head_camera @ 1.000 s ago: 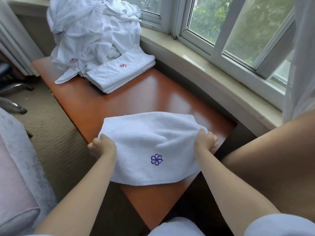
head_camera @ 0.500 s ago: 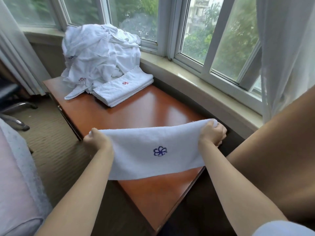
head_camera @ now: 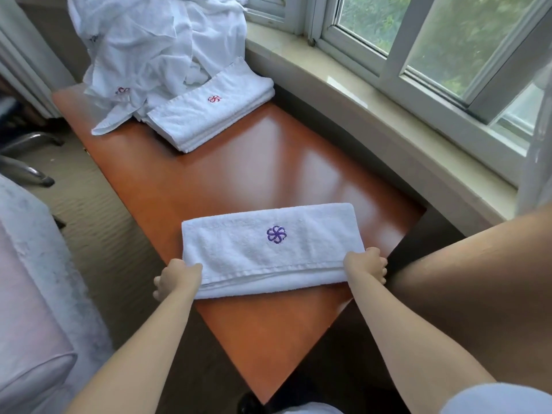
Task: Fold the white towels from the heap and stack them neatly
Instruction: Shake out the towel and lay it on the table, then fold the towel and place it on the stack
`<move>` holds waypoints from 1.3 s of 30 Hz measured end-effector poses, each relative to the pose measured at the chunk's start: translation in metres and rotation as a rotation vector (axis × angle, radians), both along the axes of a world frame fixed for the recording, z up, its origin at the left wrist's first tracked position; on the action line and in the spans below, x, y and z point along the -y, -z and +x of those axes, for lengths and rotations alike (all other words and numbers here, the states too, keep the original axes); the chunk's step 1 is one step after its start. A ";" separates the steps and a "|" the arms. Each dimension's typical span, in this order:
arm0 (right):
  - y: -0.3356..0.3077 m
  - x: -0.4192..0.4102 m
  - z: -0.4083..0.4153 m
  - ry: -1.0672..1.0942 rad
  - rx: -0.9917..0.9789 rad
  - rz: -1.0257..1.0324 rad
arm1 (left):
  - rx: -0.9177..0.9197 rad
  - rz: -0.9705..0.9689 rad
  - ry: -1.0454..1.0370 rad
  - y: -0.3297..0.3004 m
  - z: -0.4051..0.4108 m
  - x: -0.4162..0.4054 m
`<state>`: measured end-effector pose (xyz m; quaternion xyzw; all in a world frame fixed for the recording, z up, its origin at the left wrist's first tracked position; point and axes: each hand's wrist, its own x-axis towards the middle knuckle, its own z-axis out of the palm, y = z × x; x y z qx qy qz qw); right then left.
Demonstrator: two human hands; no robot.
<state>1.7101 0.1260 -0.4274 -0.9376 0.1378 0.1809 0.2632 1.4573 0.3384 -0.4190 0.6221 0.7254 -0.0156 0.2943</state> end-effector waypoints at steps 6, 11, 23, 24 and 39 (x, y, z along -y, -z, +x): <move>0.001 0.001 0.008 0.075 -0.024 0.153 | 0.125 -0.097 -0.075 0.000 0.013 0.006; 0.002 0.008 0.005 0.061 0.026 0.203 | 0.083 -0.068 -0.103 -0.002 0.006 0.007; -0.017 0.003 -0.003 0.172 0.127 0.626 | 0.630 -0.077 -0.442 -0.024 0.006 0.006; -0.020 0.004 -0.003 0.194 0.203 0.630 | 0.664 0.016 -0.448 -0.027 0.004 0.005; 0.003 0.017 -0.019 0.466 -0.072 0.416 | 0.499 -0.166 -0.547 -0.001 -0.014 0.019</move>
